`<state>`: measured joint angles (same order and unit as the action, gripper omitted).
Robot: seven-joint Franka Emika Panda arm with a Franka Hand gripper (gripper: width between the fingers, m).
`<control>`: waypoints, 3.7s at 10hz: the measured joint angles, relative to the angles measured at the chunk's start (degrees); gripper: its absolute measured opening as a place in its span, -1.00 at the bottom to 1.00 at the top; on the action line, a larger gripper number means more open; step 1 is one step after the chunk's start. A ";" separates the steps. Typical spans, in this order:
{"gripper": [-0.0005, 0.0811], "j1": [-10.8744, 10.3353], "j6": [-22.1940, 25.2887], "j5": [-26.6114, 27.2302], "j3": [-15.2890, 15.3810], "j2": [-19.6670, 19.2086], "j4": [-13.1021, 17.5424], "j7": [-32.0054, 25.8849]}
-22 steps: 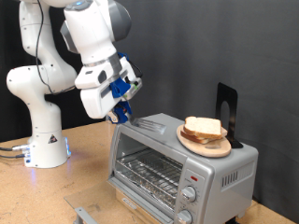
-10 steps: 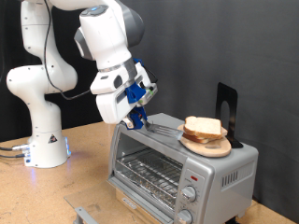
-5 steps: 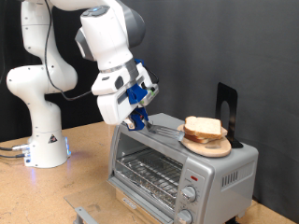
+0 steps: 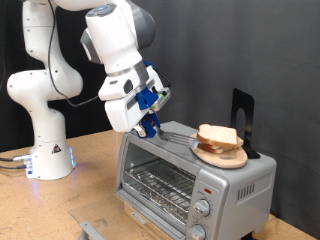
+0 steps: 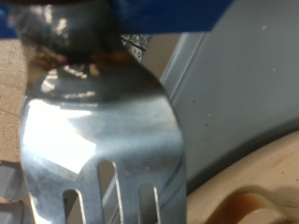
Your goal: Make a piece of toast with the oven
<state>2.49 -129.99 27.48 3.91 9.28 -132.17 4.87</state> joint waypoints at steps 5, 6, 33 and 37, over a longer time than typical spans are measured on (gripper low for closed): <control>0.11 0.00 0.06 0.10 0.78 0.06 0.33 0.02; 0.11 0.00 0.10 0.08 1.07 0.04 0.39 0.13; 0.08 -0.01 1.33 -3.42 9.40 -1.94 2.27 4.20; 0.07 -0.01 1.30 -3.53 9.52 -2.31 3.50 5.94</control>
<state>2.47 -128.69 23.95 13.43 6.97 -128.67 10.81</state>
